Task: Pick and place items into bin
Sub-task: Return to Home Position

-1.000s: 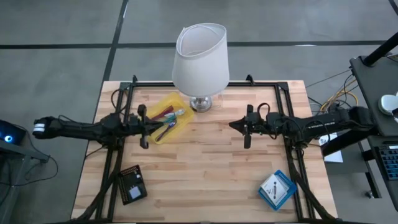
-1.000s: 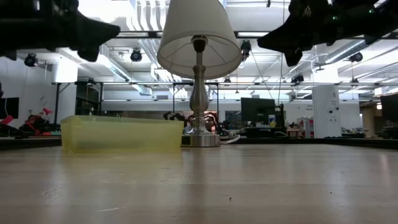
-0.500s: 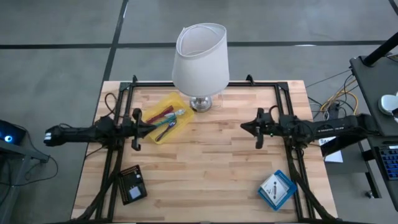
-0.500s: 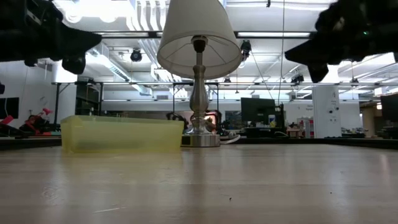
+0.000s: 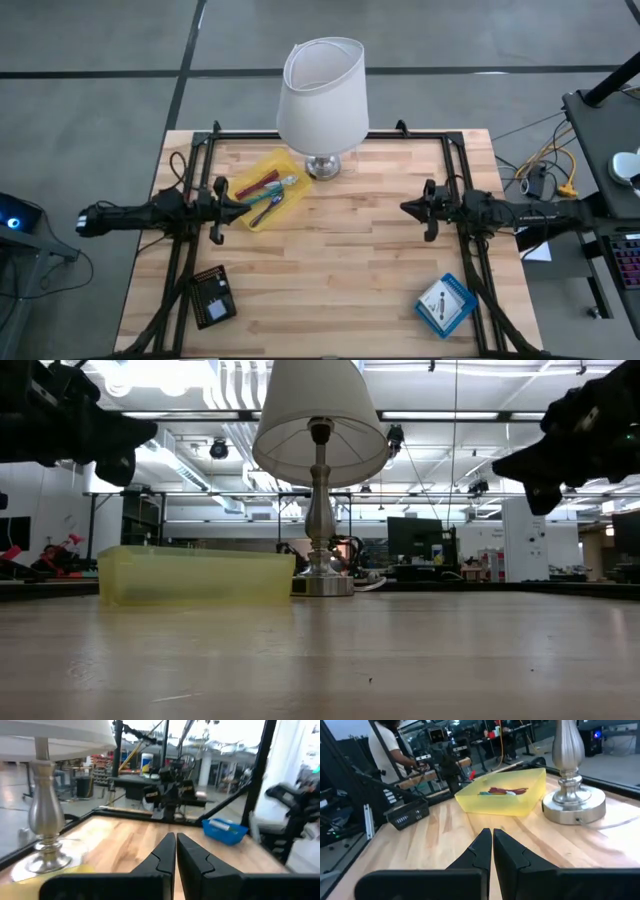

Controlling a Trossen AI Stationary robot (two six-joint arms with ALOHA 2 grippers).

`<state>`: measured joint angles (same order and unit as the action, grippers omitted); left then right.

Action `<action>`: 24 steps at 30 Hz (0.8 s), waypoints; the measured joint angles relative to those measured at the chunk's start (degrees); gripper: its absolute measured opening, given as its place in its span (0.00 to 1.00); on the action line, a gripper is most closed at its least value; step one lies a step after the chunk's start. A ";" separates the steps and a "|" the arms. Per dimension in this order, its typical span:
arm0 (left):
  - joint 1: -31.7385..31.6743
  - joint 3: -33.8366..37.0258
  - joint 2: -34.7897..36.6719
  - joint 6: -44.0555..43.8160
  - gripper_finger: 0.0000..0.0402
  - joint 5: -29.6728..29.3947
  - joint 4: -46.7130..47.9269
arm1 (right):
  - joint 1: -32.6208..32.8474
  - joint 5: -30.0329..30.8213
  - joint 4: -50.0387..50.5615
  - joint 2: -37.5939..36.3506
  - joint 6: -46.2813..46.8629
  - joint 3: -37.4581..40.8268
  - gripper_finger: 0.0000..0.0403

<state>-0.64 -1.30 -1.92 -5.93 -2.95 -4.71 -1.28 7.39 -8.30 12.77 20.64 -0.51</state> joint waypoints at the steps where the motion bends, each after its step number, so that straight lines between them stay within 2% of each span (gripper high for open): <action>1: 0.00 0.00 0.11 -1.01 0.00 0.39 -0.18 | 0.00 -0.04 1.56 -1.78 0.41 0.00 0.02; 5: 0.00 0.57 0.36 -4.53 0.00 1.21 1.13 | 0.00 -0.18 6.56 -8.61 1.97 -0.03 0.02; 9: 0.02 0.79 -0.14 -6.52 0.00 1.55 2.78 | 0.15 0.04 6.69 -12.73 -1.53 -0.09 0.02; 24: 0.00 0.85 0.29 -1.14 0.00 1.83 2.79 | 0.13 1.47 4.52 -11.99 -4.41 -0.11 0.02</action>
<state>-0.64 -0.45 -1.63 -7.07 -1.12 -1.91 -1.15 8.86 -3.78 0.78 16.23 -0.62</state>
